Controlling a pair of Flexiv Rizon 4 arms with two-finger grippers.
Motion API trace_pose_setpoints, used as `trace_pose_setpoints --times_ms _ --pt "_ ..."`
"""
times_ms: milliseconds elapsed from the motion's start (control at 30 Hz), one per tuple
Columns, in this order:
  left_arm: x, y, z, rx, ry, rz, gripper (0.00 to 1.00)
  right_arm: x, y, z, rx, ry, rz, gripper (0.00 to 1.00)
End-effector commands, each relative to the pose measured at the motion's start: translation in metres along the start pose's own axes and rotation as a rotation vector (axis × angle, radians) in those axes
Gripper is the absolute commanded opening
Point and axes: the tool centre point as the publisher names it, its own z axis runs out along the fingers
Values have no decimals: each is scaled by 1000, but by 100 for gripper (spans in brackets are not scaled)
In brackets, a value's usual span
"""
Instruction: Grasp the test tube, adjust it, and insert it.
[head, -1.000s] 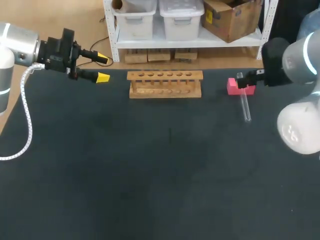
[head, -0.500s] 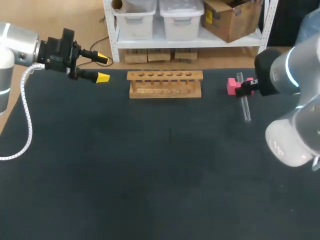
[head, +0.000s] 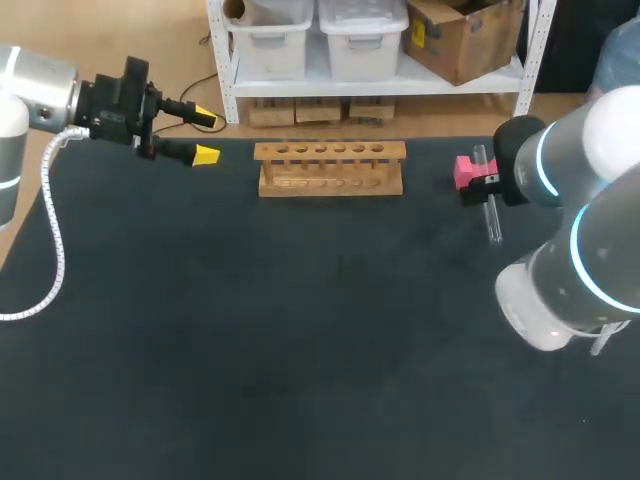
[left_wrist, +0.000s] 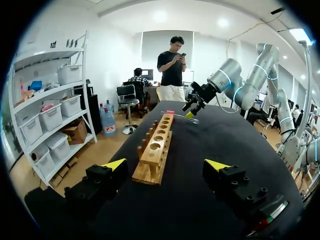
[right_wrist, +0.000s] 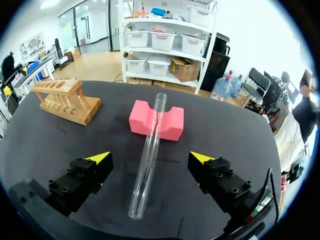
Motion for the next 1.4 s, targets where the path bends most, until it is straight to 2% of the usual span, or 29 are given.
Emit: trace_pose_setpoints --times_ms 33,133,467,1000,1400 --pt "0 1 0 2 1 0 100 1 2 11 242 -26 3 100" --pt "0 1 0 2 1 0 100 1 1 17 226 -53 13 100" --pt "0 1 0 2 1 0 100 -2 0 23 215 -63 13 100" --pt "0 1 0 2 1 0 100 -2 -4 34 97 -133 71 100" --pt "0 1 0 2 1 0 100 1 -6 37 80 -136 79 100"
